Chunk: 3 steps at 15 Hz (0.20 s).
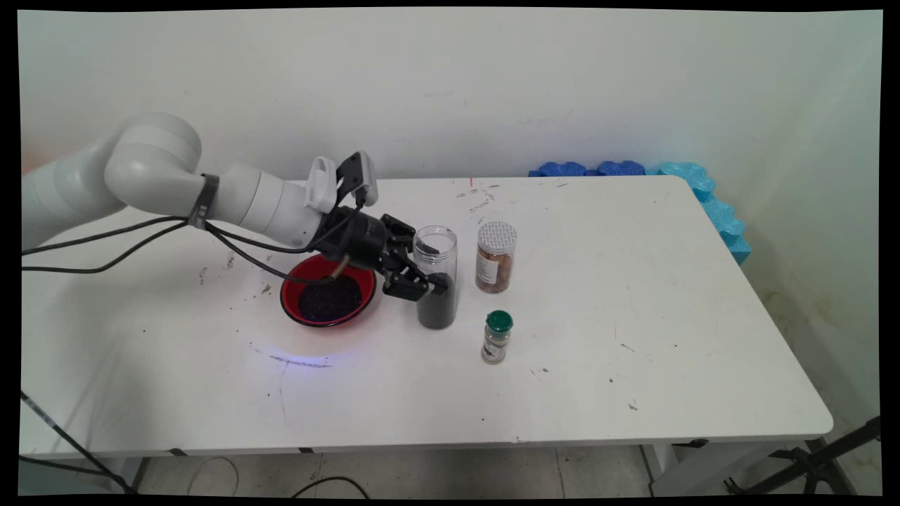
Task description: Place the picked object on the table
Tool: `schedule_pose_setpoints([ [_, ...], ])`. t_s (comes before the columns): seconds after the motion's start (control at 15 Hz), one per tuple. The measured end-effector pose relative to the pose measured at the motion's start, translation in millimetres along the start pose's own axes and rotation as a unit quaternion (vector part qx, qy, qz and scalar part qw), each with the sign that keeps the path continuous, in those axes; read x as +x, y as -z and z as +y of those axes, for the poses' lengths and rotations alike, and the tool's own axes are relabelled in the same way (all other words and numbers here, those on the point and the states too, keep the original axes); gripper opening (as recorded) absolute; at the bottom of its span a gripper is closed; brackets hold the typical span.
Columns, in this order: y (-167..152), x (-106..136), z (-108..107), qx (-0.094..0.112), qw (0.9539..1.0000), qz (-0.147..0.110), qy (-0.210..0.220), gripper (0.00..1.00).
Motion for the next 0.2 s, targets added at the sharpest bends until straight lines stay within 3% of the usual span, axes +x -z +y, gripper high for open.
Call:
schedule_pose_setpoints([
  [0.07, -0.4, -0.8, 0.1, 0.0, 1.0, 0.001, -0.001, 1.0],
  [0.2, -1.0, -1.9, 0.0, -0.001, 1.0, 0.002, -0.001, 1.0],
])
